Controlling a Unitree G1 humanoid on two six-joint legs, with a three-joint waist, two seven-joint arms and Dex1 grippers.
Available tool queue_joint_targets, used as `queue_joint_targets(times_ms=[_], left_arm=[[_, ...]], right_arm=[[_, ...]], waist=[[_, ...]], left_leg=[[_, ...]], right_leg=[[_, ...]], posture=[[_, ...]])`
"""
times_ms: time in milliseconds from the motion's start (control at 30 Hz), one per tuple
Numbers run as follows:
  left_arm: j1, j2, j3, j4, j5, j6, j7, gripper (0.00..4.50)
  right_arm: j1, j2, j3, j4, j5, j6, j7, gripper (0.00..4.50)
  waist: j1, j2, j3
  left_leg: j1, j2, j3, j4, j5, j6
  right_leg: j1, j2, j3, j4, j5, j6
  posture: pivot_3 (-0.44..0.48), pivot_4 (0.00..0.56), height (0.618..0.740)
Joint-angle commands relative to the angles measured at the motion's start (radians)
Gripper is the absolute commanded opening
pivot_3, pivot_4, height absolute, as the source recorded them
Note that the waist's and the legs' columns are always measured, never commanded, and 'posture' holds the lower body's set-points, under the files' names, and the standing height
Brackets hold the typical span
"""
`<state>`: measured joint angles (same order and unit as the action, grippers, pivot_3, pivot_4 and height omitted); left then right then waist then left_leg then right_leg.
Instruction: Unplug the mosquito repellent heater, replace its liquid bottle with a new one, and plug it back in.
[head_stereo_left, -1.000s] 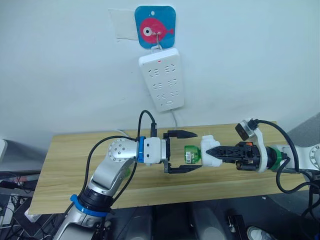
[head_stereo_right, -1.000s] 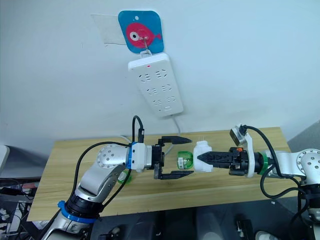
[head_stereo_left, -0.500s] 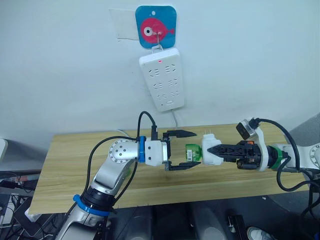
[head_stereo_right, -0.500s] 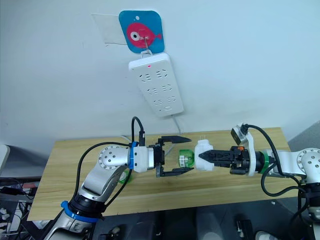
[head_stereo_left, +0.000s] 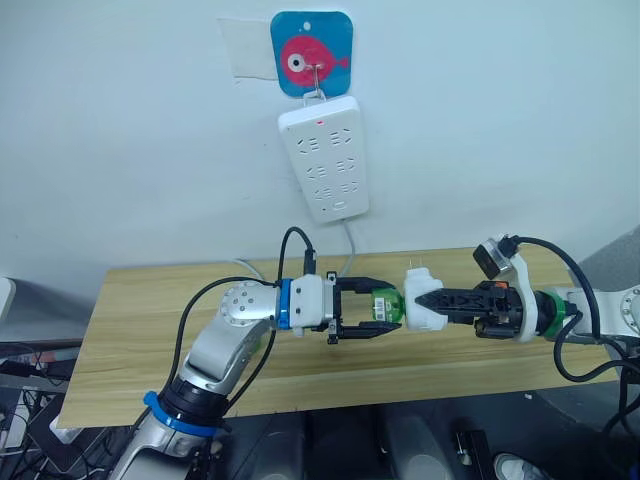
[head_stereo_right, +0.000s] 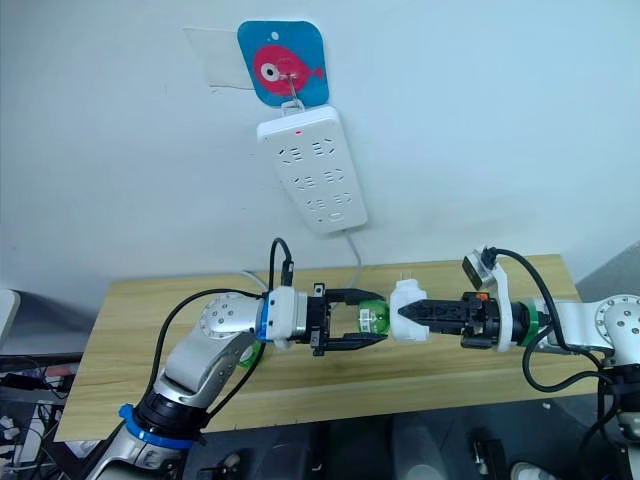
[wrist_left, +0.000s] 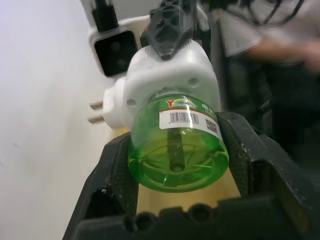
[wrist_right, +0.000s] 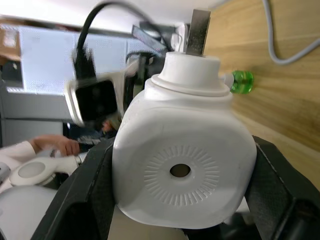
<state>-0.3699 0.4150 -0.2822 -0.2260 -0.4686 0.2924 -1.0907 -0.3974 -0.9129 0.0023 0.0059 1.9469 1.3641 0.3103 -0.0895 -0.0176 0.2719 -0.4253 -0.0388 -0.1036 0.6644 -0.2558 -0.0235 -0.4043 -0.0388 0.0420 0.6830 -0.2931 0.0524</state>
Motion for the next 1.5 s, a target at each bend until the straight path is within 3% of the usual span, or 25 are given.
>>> queue_joint_targets(times_ms=[33, 67, 133, 300, 367, 467, 667, 900, 1067, 1167, 1267, 1367, 1500], left_arm=[[-0.050, 0.039, 0.072, -0.068, -0.309, 0.429, 0.059, 2.30], [-0.086, 0.045, 0.114, -0.015, -0.476, 0.653, 0.114, 2.30], [-0.132, 0.044, 0.175, 0.053, -0.677, 0.909, 0.205, 2.30], [-0.215, -0.005, 0.284, 0.362, -0.899, 1.268, 0.401, 2.30], [-0.234, 0.028, 0.211, 0.501, -1.017, 1.315, 0.416, 2.30], [-0.256, 0.049, 0.150, 0.543, -1.135, 1.322, 0.461, 2.30], [-0.242, 0.018, 0.204, 0.485, -1.170, 1.304, 0.571, 2.30], [-0.180, 0.033, 0.259, 0.420, -1.166, 1.263, 0.656, 4.44], [-0.175, 0.067, 0.312, 0.286, -1.029, 1.153, 0.592, 4.44], [-0.194, 0.136, 0.311, 0.003, -0.867, 0.970, 0.425, 4.44], [-0.076, 0.229, 0.220, -0.234, -0.568, 0.639, 0.209, 4.44], [0.077, 0.279, 0.130, -0.307, -0.231, 0.185, 0.006, 4.44], [0.145, 0.191, 0.085, -0.202, 0.079, -0.275, 0.019, 4.44]], right_arm=[[-0.021, -0.037, -0.009, -0.060, 0.009, 0.008, 0.025, 3.04], [-0.030, -0.038, -0.013, -0.077, -0.025, 0.014, 0.050, 3.04], [-0.040, -0.037, -0.016, -0.093, -0.069, 0.019, 0.086, 3.04], [-0.039, -0.049, -0.012, -0.114, -0.101, 0.030, 0.135, 3.04], [-0.028, -0.052, -0.012, -0.132, -0.108, 0.031, 0.147, 3.04], [-0.017, -0.054, -0.010, -0.152, -0.124, 0.025, 0.157, 3.04], [0.007, -0.065, -0.008, -0.144, -0.063, -0.009, 0.129, 3.04], [0.011, -0.073, -0.004, -0.121, -0.056, -0.023, 0.131, 3.04], [0.015, -0.078, -0.011, -0.089, -0.064, -0.018, 0.144, 3.04], [0.007, -0.071, -0.009, 0.002, -0.056, -0.021, 0.124, 3.04], [-0.009, -0.060, -0.005, 0.060, -0.065, -0.008, 0.122, 3.04], [-0.029, -0.045, -0.004, 0.086, -0.076, 0.005, 0.124, 3.04], [-0.042, -0.032, -0.002, 0.092, -0.060, 0.019, 0.115, 3.04]], waist=[[0.000, 0.000, 0.000], [0.000, 0.000, 0.000], [-0.002, 0.000, 0.000], [-0.008, -0.001, 0.000], [-0.010, -0.001, 0.000], [-0.011, -0.001, 0.001], [-0.010, -0.001, 0.000], [-0.010, -0.001, 0.000], [-0.005, 0.000, 0.000], [-0.001, -0.001, 0.000], [0.001, 0.002, -0.002], [0.000, 0.004, -0.003], [0.023, 0.004, -0.002]], left_leg=[[0.000, 0.000, 0.000, 0.000, 0.000, 0.000], [0.000, 0.000, -0.001, 0.000, 0.000, 0.000], [0.000, 0.000, -0.002, 0.001, 0.000, 0.000], [0.000, -0.001, -0.002, 0.001, 0.000, 0.000], [0.000, -0.001, -0.001, 0.001, 0.000, 0.000], [0.000, -0.001, -0.001, 0.001, 0.000, 0.000], [0.000, -0.001, -0.001, 0.002, 0.000, 0.000], [0.000, 0.000, -0.001, 0.002, 0.000, 0.000], [0.000, -0.001, 0.000, 0.002, 0.000, -0.001], [0.000, -0.001, 0.000, 0.002, 0.001, -0.001], [0.000, -0.001, 0.002, 0.000, 0.003, -0.004], [0.002, 0.000, 0.009, -0.004, 0.002, -0.004], [0.000, 0.001, 0.005, -0.001, 0.000, 0.000]], right_leg=[[0.000, 0.000, 0.000, 0.000, 0.000, 0.000], [0.000, 0.000, -0.001, 0.000, 0.000, 0.000], [0.000, 0.000, -0.002, 0.001, 0.000, 0.000], [0.000, 0.003, -0.002, 0.001, 0.000, 0.000], [0.000, 0.003, -0.002, 0.001, 0.000, 0.000], [-0.001, 0.002, -0.001, 0.001, 0.000, 0.000], [-0.001, -0.001, 0.000, 0.002, 0.000, 0.000], [-0.001, -0.001, 0.000, 0.002, 0.000, 0.000], [-0.001, -0.001, 0.000, 0.002, 0.000, 0.000], [-0.001, -0.001, 0.000, 0.001, 0.000, 0.000], [-0.001, -0.001, 0.001, -0.001, 0.000, 0.000], [-0.001, -0.001, 0.005, -0.002, 0.000, 0.000], [-0.001, -0.001, 0.003, -0.002, 0.001, -0.001]], posture=[[-0.146, 0.287, 0.740], [-0.146, 0.287, 0.740], [-0.146, 0.287, 0.740], [-0.166, 0.287, 0.740], [-0.175, 0.284, 0.740], [-0.181, 0.283, 0.740], [-0.172, 0.275, 0.740], [-0.153, 0.257, 0.740], [-0.140, 0.241, 0.740], [-0.134, 0.239, 0.740], [-0.110, 0.239, 0.740], [-0.104, 0.242, 0.740], [-0.097, 0.249, 0.740]])
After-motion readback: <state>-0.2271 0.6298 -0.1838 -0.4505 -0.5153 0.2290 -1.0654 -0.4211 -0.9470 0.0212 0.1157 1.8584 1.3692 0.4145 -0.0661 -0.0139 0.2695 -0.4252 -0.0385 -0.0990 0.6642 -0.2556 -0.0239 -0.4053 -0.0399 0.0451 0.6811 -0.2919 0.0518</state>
